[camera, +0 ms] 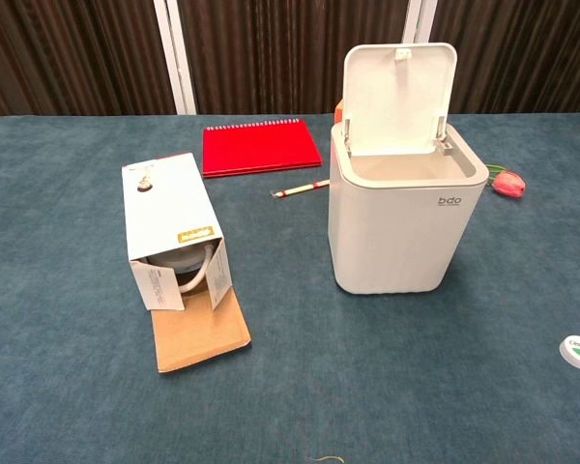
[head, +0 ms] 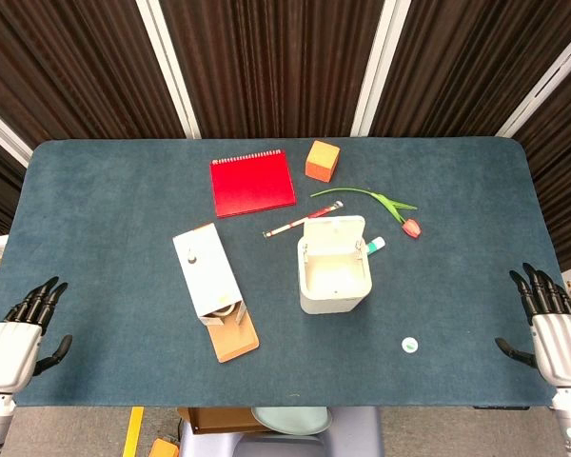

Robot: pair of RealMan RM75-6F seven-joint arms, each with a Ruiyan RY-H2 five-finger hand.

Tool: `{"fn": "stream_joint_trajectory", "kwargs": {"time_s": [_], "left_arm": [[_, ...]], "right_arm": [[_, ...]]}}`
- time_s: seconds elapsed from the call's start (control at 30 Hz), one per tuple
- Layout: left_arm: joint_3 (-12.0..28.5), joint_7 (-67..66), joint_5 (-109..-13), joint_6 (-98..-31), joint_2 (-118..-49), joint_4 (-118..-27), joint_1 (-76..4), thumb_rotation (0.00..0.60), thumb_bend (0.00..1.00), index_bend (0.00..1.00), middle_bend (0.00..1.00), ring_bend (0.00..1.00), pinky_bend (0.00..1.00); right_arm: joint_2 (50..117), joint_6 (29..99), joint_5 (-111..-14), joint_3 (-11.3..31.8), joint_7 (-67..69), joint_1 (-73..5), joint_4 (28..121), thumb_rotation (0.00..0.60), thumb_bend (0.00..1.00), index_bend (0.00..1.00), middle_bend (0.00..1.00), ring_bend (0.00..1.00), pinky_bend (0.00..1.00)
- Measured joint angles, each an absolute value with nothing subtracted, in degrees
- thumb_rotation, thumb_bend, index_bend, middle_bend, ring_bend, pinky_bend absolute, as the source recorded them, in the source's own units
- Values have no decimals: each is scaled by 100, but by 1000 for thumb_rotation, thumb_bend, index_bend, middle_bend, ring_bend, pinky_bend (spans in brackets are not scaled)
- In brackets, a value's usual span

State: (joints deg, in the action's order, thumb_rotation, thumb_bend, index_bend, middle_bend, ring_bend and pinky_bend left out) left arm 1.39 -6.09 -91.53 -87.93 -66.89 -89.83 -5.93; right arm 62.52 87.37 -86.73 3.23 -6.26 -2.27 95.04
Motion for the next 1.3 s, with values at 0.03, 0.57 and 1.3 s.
{"fn": "stream_joint_trajectory", "kwargs": {"time_s": [0.03,0.57,1.3], "left_arm": [[159,-626,-9106,-8808,-6685,-9013,-577,600,378,6,33,116,302],[152,-730,-9055,-8805,-6603,-9140,-549,600,376,61,42,126,302],[177,-569,-8912,-8818,-6447,-9281,-475,600,375,90,74,139,303]], "right_arm": [[6253,8722,-8664,322,-640,-228,9503,600,177,127,97,38,246],[6420,8569,-9005,211,-654,-360,9082,600,177,330,396,382,658],[6356,6574,-9087,24,-409,-1514,9382,600,350,570,763,807,970]]}}
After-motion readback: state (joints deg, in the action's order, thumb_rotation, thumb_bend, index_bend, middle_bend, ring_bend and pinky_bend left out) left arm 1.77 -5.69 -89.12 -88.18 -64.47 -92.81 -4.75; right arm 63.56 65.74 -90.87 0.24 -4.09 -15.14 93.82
